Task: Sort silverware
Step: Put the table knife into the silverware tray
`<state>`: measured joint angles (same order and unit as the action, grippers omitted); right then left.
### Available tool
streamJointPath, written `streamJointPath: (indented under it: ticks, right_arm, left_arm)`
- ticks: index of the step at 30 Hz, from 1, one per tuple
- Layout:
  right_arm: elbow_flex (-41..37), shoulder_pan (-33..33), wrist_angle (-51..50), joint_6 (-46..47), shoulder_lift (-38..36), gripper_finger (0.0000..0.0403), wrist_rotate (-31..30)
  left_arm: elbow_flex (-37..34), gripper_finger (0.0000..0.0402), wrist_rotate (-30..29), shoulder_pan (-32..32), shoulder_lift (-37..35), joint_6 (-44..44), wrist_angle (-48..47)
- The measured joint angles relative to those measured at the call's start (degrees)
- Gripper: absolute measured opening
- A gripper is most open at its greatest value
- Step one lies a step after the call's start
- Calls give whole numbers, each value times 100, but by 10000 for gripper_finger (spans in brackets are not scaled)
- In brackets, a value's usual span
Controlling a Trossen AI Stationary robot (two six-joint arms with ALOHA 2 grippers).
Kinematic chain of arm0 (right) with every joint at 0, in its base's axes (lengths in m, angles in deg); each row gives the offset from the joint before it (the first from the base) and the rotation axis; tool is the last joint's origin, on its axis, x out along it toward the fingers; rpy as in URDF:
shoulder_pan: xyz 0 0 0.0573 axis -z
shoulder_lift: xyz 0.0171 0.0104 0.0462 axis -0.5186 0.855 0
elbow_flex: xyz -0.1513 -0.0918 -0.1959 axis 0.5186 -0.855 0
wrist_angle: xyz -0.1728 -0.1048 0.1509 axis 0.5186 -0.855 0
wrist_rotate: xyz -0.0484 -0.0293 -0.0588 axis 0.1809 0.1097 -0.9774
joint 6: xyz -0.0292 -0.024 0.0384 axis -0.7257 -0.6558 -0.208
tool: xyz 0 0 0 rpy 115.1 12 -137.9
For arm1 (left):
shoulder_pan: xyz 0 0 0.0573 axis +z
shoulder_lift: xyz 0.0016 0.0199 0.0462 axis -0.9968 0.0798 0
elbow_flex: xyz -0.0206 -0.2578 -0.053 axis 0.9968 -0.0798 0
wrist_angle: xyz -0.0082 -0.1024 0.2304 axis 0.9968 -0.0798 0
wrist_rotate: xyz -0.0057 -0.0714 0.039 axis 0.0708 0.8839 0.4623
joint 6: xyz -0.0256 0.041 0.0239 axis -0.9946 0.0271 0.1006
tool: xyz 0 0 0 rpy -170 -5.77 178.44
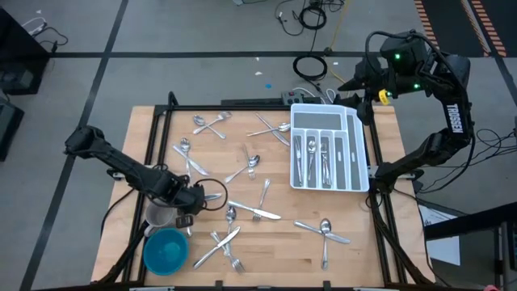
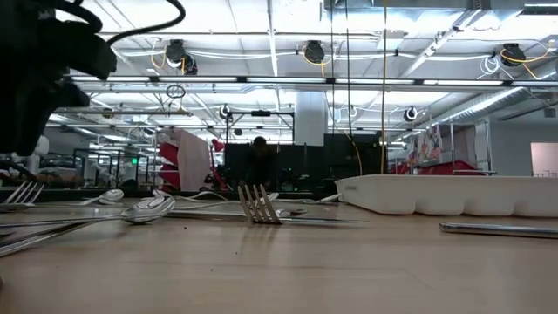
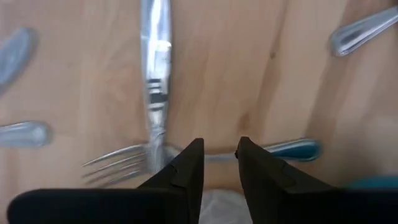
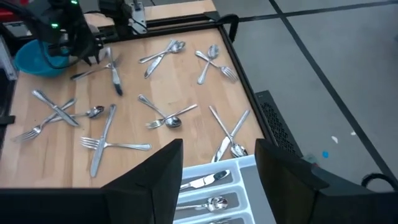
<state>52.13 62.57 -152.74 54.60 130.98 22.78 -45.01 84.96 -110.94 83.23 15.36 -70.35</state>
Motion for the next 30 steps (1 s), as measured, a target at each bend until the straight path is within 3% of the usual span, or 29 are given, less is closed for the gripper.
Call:
streamJointPath:
  ticks: [6,13,30]
  right_arm:
    - [0,0,2,-74,0,194,20]
    - [0,0,1,-207,0,194,20]
    - [0,0,0,-261,0,194,20]
  left_arm:
    - [-135,158,-3,112,0,-155,727]
    - [-243,211,-416,159,0,-157,51]
    - [-919,215,-710,227,0,-123,666]
